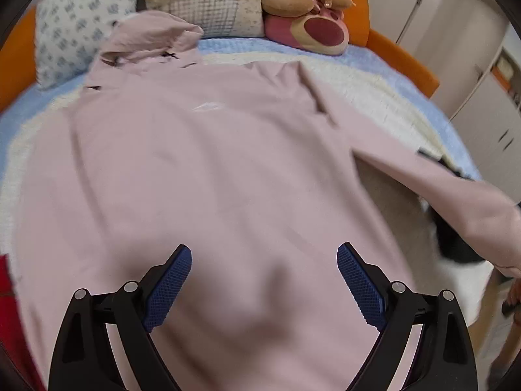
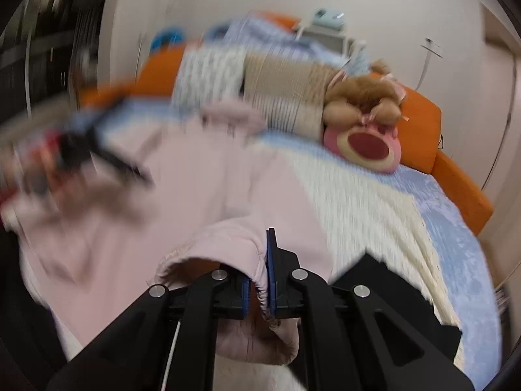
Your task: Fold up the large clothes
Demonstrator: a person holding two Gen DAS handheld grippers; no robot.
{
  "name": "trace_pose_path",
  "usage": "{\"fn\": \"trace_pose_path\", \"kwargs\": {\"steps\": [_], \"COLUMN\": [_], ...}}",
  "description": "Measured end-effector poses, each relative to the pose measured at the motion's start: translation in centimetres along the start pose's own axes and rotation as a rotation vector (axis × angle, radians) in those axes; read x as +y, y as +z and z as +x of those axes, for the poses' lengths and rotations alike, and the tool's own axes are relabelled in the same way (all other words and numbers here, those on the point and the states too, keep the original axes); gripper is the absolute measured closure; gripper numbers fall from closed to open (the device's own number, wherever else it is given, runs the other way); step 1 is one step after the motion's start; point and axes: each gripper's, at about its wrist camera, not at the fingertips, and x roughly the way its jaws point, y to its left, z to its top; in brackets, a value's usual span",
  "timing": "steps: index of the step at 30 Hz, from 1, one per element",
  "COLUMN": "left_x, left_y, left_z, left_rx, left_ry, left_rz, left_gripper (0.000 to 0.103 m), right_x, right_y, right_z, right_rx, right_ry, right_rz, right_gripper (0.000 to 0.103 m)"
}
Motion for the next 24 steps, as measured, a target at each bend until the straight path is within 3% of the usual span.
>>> {"fn": "trace_pose_path", "kwargs": {"steps": [2, 5, 9, 13, 15, 17, 24], "left_x": [-0.1, 0.1, 1.2, 4.7, 7.0, 9.8, 18.2], "left_y": [1.8, 3.9, 5.4, 5.7, 5.4, 4.8, 0.8], "left_z": [1.1, 1.7, 2.0, 2.5, 2.3, 1.7, -2.3], "left_rx": [0.014, -0.007, -0.032, -0.050, -0.067, -0.077, -0.106], "left_ry": [-0.092, -0.186, -0.306, -0.440, -0.430, -0.365, -0.260], "left_rz": [-0.074, -0.166, -0.262, -0.427, -0.487, -0.501, -0.487], "left_gripper": [0.011, 0.011, 0.011, 0.011, 0.011, 0.011, 0.011], "right_x": [-1.1, 0.0, 4.5, 10.5, 14.2, 16.8, 29.1], "right_y": [3.8, 8.8, 13.8, 15.4, 14.6, 13.6, 5.2], "right_z": [-2.2, -6.1, -9.3, -9.3, -7.7, -5.8, 4.2], "right_rx": [-0.076, -0.191, -0.275, -0.296, -0.278, -0.240, 0.032], "right_ry": [0.064, 0.160, 0.331, 0.417, 0.470, 0.515, 0.570], "right_rz": [0.068, 0.064, 0.039, -0.035, -0.056, -0.054, -0.125], "right_gripper": [0.094, 0.094, 0.094, 0.094, 0.094, 0.094, 0.094]}}
